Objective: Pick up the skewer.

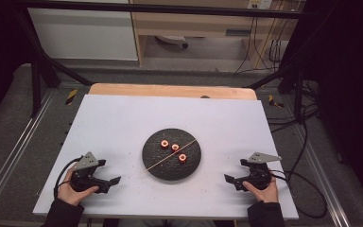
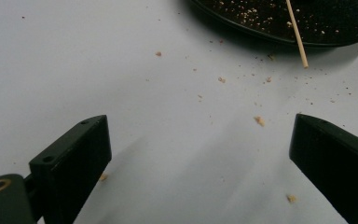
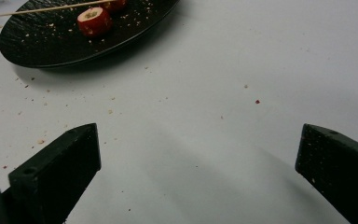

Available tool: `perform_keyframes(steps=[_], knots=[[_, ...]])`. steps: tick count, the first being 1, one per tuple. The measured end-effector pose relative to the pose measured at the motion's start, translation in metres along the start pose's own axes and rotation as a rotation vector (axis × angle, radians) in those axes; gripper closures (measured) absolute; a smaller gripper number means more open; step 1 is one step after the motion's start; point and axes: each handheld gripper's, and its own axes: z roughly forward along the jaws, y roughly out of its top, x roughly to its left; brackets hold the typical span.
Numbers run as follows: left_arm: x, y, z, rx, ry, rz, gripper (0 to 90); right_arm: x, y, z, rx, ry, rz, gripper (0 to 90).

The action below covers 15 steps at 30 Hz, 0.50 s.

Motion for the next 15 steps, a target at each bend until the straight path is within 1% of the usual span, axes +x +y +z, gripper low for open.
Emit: perform_keyframes(steps=[6,15], knots=[[-0.0013,0.0015,0.0,0.0,-0.002,-0.003,5.7,0.0004,-0.0002,0.0001,-0.003,0.0,-0.001,0.8],[-0.0069,0.0051,0.0028,0.009,-0.015,0.009,6.1,0.0006,0.0001,-0.0011,-0.008,-0.001,-0.002,0.7]])
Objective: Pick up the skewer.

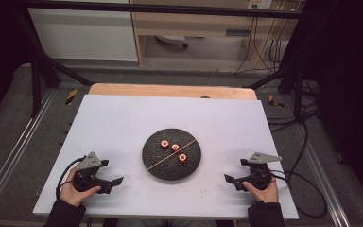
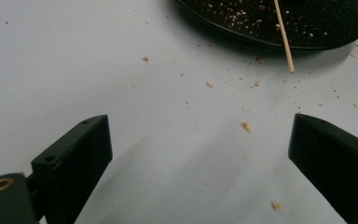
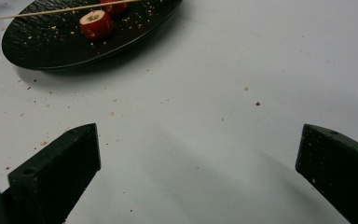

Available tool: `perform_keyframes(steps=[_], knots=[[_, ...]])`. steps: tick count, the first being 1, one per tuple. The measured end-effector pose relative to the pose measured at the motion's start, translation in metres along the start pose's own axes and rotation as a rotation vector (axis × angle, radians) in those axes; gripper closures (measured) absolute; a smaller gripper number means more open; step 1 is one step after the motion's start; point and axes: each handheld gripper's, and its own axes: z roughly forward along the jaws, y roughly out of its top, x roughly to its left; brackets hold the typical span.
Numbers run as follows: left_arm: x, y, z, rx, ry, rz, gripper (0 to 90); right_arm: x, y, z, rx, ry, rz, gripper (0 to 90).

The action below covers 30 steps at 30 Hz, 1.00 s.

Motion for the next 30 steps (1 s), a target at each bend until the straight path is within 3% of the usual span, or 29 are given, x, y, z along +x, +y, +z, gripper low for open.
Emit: perform_keyframes(steps=[30], knots=[[-0.023,0.034,0.009,0.036,-0.018,0.037,6.2,-0.001,0.001,0.0,-0.003,0.001,-0.013,0.7]])
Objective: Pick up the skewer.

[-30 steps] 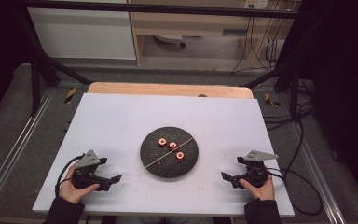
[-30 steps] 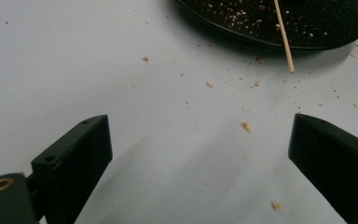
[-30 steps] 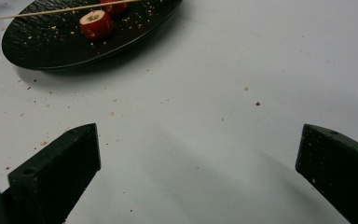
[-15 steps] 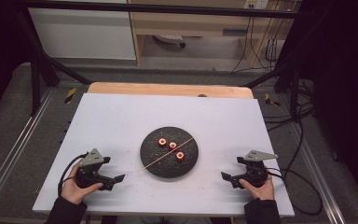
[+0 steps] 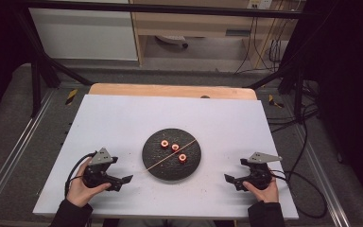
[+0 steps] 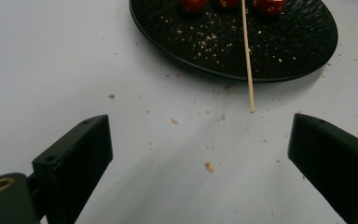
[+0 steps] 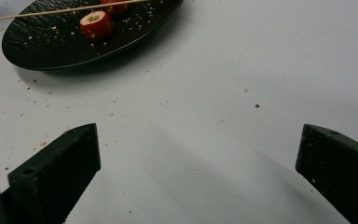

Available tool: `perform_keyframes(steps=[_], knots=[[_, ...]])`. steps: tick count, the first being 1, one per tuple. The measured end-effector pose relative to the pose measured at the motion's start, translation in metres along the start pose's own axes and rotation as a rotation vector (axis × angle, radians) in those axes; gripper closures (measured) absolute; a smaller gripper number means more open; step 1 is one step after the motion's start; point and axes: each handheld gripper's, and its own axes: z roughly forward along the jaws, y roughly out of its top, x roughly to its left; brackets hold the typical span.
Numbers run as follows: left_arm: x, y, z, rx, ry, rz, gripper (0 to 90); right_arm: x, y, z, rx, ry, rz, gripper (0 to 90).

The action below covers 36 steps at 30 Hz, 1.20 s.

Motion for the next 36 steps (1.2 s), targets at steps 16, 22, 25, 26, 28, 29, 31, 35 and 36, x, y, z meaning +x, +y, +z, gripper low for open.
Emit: perform_keyframes(steps=[16,22,25,26,28,29,31,35,36], knots=[[-0.017,0.038,0.013,0.054,-0.006,0.039,8.7,0.002,0.001,0.001,0.016,-0.004,-0.011,0.7],[-0.027,0.051,0.025,0.083,-0.012,0.069,9.9,0.002,0.001,0.002,0.018,-0.004,-0.019,0.7],[-0.03,0.057,0.033,0.102,-0.02,0.077,12.3,0.002,0.001,0.002,0.018,-0.003,-0.018,0.7],[-0.031,0.059,0.036,0.11,-0.023,0.077,12.3,0.002,0.001,0.002,0.018,-0.003,-0.018,0.7],[-0.033,0.063,0.042,0.124,-0.026,0.085,14.3,0.002,0.001,0.001,0.019,-0.004,-0.016,0.7],[-0.034,0.064,0.044,0.131,-0.026,0.084,14.3,0.002,0.001,0.001,0.019,-0.004,-0.016,0.7],[-0.036,0.068,0.049,0.133,-0.03,0.08,16.8,0.002,0.001,0.001,0.017,-0.003,-0.014,0.7],[-0.037,0.075,0.057,0.161,-0.014,0.078,23.3,0.002,0.001,0.002,0.019,-0.003,-0.018,0.7],[-0.037,0.076,0.058,0.166,-0.011,0.076,23.3,0.002,0.001,0.002,0.019,-0.003,-0.018,0.7]])
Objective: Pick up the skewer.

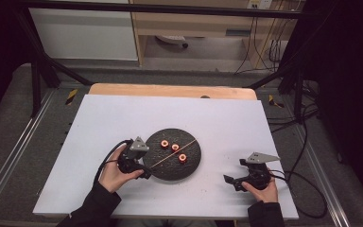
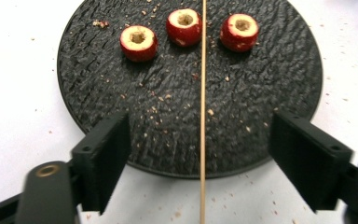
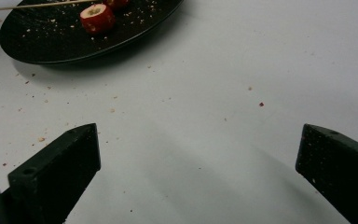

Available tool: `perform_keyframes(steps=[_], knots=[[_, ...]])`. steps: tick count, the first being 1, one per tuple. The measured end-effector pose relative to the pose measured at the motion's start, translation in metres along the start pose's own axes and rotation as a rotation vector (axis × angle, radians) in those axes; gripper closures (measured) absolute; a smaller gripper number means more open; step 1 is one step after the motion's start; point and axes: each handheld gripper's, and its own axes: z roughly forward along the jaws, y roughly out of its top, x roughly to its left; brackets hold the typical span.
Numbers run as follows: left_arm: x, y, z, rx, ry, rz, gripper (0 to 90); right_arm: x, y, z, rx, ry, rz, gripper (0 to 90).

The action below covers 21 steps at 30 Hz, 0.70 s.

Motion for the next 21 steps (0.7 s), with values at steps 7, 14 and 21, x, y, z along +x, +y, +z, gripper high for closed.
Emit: perform_keyframes(steps=[7,14,21], knots=[[0.0,0.008,0.012,0.019,-0.006,-0.016,37.3,0.0,0.0,0.0,0.0,0.001,-0.001,0.7],[-0.002,0.013,0.023,0.058,0.017,-0.012,50.5,0.0,0.0,0.0,0.002,0.001,-0.001,0.7],[-0.002,0.014,0.029,0.104,0.022,0.007,63.3,0.0,0.0,0.0,0.001,0.004,0.001,0.7]])
